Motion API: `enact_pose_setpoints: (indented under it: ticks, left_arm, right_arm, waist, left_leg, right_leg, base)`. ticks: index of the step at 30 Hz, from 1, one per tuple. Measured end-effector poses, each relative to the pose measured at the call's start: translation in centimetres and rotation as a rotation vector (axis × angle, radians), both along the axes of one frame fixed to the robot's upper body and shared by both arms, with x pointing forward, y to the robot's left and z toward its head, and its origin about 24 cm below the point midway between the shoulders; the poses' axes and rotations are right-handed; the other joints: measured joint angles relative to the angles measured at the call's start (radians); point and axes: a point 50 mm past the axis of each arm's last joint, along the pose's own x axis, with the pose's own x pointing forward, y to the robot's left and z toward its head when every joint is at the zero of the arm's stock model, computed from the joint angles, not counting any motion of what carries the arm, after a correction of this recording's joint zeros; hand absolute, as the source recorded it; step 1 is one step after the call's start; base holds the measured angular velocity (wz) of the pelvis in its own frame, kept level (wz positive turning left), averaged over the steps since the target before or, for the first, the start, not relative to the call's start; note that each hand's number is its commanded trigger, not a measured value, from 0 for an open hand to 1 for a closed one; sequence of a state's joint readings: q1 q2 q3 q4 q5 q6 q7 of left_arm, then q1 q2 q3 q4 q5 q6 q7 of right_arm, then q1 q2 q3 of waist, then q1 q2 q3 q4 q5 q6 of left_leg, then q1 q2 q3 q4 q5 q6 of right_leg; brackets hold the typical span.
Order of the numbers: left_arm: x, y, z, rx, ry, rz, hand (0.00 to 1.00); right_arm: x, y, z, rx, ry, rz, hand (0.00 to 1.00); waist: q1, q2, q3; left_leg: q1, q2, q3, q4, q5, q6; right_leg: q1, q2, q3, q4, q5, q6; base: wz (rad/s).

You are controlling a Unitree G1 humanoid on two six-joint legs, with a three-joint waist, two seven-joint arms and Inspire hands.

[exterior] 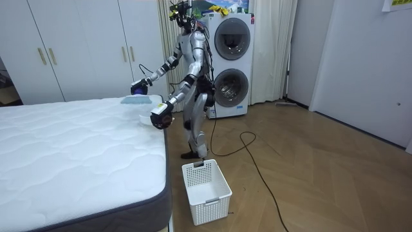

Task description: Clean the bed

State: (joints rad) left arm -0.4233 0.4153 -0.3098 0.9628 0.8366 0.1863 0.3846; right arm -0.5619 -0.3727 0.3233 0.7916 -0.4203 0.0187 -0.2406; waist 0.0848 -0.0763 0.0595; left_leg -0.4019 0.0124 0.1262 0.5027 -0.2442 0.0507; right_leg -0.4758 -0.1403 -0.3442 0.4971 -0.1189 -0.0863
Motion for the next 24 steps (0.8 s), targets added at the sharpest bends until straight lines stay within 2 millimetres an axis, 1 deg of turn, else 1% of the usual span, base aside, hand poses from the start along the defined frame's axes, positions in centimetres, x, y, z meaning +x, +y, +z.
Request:
enact_pose_setpoints:
  ticks: [1, 2, 3, 4, 6, 7, 8, 9, 10, 11, 15, 18, 20, 22, 23, 24]
  left_arm:
    - [-0.3, 0.1, -0.3, -0.002, 0.008, 0.005, 1.00]
    - [-0.4, 0.1, -0.3, -0.002, 0.010, 0.006, 1.00]
    - [-0.4, 0.1, -0.4, -0.002, 0.011, 0.006, 1.00]
    - [-0.6, 0.2, -0.5, -0.004, 0.016, 0.010, 1.00]
    - [-1.3, 0.6, -0.9, -0.019, 0.017, 0.029, 1.00]
    - [-1.6, 0.6, -1.0, -0.028, 0.014, 0.032, 1.00]
    - [-2.0, 0.5, -1.2, -0.039, 0.015, 0.034, 1.00]
    - [-2.2, 0.5, -1.4, -0.045, 0.015, 0.037, 1.00]
    - [-2.7, 0.5, -1.6, -0.065, 0.015, 0.049, 1.00]
    - [-3.2, 0.6, -1.8, -0.088, 0.011, 0.063, 1.00]
    - [-4.3, 0.6, -2.0, -0.156, 0.006, 0.102, 1.00]
    - [-5.2, 1.0, -2.2, -0.226, 0.004, 0.157, 1.00]
    - [-7.0, 1.4, -3.0, -0.353, -0.002, 0.244, 1.00]
    - [-8.1, 1.4, -3.8, -0.442, 0.023, 0.297, 1.00]
    - [-8.4, 1.4, -4.0, -0.496, 0.033, 0.328, 1.00]
    - [-8.4, 1.4, -4.1, -0.517, 0.035, 0.340, 1.00]
  right_arm:
    - [-0.3, -1.0, 0.0, 0.047, -0.016, -0.054, 0.16]
    - [-0.5, -1.9, 0.1, 0.082, -0.036, -0.103, 0.00]
    - [-0.6, -2.3, 0.1, 0.098, -0.043, -0.125, 0.00]
    - [-0.9, -2.9, -0.1, 0.126, -0.050, -0.162, 0.00]
    - [-1.4, -3.7, -0.5, 0.165, -0.055, -0.210, 0.00]
    - [-2.0, -4.3, -0.9, 0.192, -0.054, -0.249, 0.00]
    - [-3.0, -5.0, -1.9, 0.218, -0.039, -0.292, 0.00]
    - [-3.5, -5.3, -2.3, 0.227, -0.030, -0.312, 0.00]
    - [-4.3, -5.8, -3.1, 0.237, -0.016, -0.345, 0.00]
    - [-4.8, -6.2, -3.5, 0.251, -0.012, -0.372, 0.00]
    - [-6.0, -7.3, -4.1, 0.285, -0.020, -0.443, 0.00]
    - [-6.2, -7.8, -3.5, 0.334, -0.082, -0.497, 0.00]
    - [-6.7, -7.8, -2.9, 0.347, -0.136, -0.503, 0.00]
    - [-7.1, -7.9, -3.0, 0.354, -0.144, -0.514, 0.00]
    - [-7.3, -8.0, -3.2, 0.354, -0.139, -0.520, 0.00]
    - [-7.4, -8.0, -3.2, 0.356, -0.137, -0.523, 0.00]
  waist:
    - [-0.007, -0.004, -0.0090]
    - [-0.011, -0.005, -0.0113]
    - [-0.015, -0.006, -0.0119]
    - [-0.020, -0.006, -0.0128]
    - [-0.031, -0.010, -0.0190]
    - [-0.032, -0.015, -0.0259]
    - [-0.033, -0.018, -0.0385]
    - [-0.033, -0.019, -0.0430]
    - [-0.031, -0.021, -0.0510]
    - [-0.029, -0.021, -0.0557]
    - [-0.024, -0.023, -0.0571]
    - [-0.021, -0.024, -0.0582]
    - [-0.025, -0.022, -0.0590]
    - [-0.025, -0.023, -0.0597]
    - [-0.025, -0.023, -0.0620]
    - [-0.026, -0.023, -0.0620]
  left_leg:
    - [0.007, 0.001, -0.002, -0.003, 0.000, 0.000]
    - [0.016, 0.004, -0.004, -0.006, 0.000, 0.000]
    - [0.023, 0.005, -0.005, -0.010, 0.000, 0.000]
    - [0.045, 0.010, -0.005, -0.019, 0.000, -0.001]
    - [0.082, 0.012, -0.006, -0.039, 0.001, -0.003]
    - [0.106, 0.012, -0.007, -0.055, 0.002, -0.005]
    - [0.130, 0.014, -0.015, -0.071, 0.004, -0.008]
    - [0.144, 0.014, -0.019, -0.080, 0.005, -0.009]
    - [0.167, 0.016, -0.020, -0.095, 0.005, -0.010]
    - [0.185, 0.017, -0.019, -0.108, 0.005, -0.011]
    - [0.242, 0.019, -0.019, -0.148, 0.009, -0.016]
    - [0.276, 0.026, -0.020, -0.167, 0.009, -0.022]
    - [0.305, 0.031, -0.021, -0.172, 0.009, -0.028]
    - [0.326, 0.034, -0.025, -0.173, 0.008, -0.030]
    - [0.329, 0.037, -0.031, -0.172, 0.007, -0.033]
    - [0.331, 0.038, -0.033, -0.172, 0.005, -0.035]
  right_leg:
    - [0.009, 0.003, -0.001, -0.010, 0.000, 0.001]
    - [0.023, 0.008, -0.003, -0.022, 0.001, 0.002]
    - [0.032, 0.010, -0.006, -0.033, 0.003, 0.003]
    - [0.059, 0.019, -0.009, -0.049, 0.009, 0.004]
    - [0.098, 0.026, -0.014, -0.069, 0.011, 0.005]
    - [0.120, 0.029, -0.014, -0.085, 0.010, 0.007]
    - [0.151, 0.040, -0.013, -0.108, 0.014, 0.011]
    - [0.166, 0.045, -0.013, -0.121, 0.015, 0.013]
    - [0.189, 0.052, -0.011, -0.137, 0.016, 0.015]
    - [0.206, 0.056, -0.010, -0.147, 0.017, 0.016]
    - [0.256, 0.065, -0.013, -0.175, 0.016, 0.020]
    - [0.291, 0.078, -0.012, -0.198, 0.016, 0.020]
    - [0.321, 0.087, -0.011, -0.211, 0.012, 0.020]
    - [0.348, 0.091, -0.014, -0.219, 0.005, 0.020]
    - [0.360, 0.095, -0.016, -0.225, 0.003, 0.019]
    - [0.361, 0.096, -0.017, -0.224, 0.001, 0.018]
  base:
    - [0.00]
    - [0.00]
    - [0.00]
    - [-0.04]
    - [-0.02]
    - [0.04]
    - [0.08]
    - [0.10]
    - [0.00]
    - [0.00]
    - [0.00]
    - [0.00]
    - [0.00]
    - [0.04]
    - [0.11]
    - [0.11]
